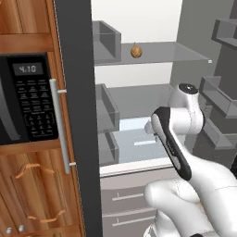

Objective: Grab the onion and lemon from the fridge, place them in the blender, close the lid, and turn on the blender to create a marinade.

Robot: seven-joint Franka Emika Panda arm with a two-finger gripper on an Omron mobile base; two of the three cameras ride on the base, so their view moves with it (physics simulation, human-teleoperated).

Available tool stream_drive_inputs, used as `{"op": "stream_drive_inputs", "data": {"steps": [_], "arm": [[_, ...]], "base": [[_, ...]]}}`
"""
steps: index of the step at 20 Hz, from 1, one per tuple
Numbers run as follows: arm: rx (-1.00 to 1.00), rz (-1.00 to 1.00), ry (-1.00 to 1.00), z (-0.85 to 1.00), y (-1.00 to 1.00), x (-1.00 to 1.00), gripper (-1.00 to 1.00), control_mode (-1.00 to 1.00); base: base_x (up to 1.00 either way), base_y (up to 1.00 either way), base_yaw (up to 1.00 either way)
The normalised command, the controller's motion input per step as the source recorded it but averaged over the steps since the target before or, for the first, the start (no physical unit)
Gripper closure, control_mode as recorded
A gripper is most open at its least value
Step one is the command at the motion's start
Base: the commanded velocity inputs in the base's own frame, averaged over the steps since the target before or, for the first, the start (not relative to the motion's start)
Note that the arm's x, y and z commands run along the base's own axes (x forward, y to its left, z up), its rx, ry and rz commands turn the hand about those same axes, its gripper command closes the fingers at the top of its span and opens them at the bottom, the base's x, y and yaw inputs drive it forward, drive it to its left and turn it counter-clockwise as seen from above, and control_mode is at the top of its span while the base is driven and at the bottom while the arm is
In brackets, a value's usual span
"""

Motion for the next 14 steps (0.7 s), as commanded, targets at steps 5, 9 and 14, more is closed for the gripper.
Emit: {"op": "stream_drive_inputs", "data": {"steps": [5, 9, 14], "arm": [[0.0, 0.0, 0.01, -0.03, 0.25, -0.68, 1.0, 1.0], [0.0, 0.0, 0.0, 0.0, 0.0, 0.0, 1.0, 1.0], [0.0, 0.0, 0.0, 0.0, 0.0, 0.0, 1.0, 1.0]], "base": [[-0.2, 0.02, 0.0], [-1.0, 0.0, -0.12], [-1.0, 0.0, -0.45]]}}
